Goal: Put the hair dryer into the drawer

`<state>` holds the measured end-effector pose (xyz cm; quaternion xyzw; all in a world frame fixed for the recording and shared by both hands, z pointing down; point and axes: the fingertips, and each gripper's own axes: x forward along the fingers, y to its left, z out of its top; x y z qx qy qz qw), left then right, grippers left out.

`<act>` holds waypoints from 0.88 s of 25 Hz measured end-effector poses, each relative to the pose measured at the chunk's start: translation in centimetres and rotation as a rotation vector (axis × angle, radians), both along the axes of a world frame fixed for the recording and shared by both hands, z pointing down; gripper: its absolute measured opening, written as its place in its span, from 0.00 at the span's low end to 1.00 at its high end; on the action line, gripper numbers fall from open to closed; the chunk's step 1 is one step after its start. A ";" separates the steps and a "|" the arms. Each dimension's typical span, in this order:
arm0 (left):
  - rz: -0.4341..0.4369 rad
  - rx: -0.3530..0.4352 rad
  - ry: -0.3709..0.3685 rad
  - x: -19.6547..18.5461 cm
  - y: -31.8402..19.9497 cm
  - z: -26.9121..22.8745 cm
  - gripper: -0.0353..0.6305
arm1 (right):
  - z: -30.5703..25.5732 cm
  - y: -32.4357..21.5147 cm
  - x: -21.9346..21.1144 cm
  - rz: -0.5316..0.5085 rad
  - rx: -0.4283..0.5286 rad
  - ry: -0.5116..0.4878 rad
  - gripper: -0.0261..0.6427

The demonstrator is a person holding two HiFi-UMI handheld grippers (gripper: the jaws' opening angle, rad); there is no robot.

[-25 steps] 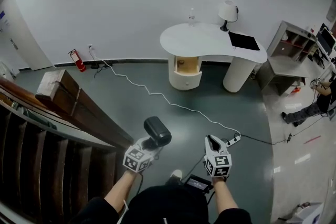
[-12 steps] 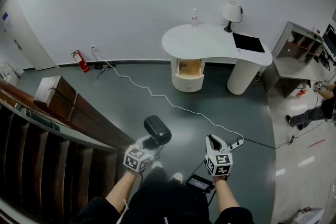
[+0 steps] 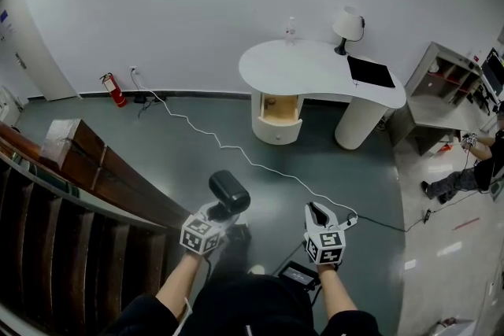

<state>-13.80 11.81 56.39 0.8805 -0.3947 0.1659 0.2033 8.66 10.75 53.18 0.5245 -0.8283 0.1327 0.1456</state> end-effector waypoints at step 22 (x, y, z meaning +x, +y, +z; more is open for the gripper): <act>0.121 -0.072 -0.053 -0.4 -19.9 2.3 0.34 | 0.2 -18.4 -1.1 0.086 -0.038 0.027 0.07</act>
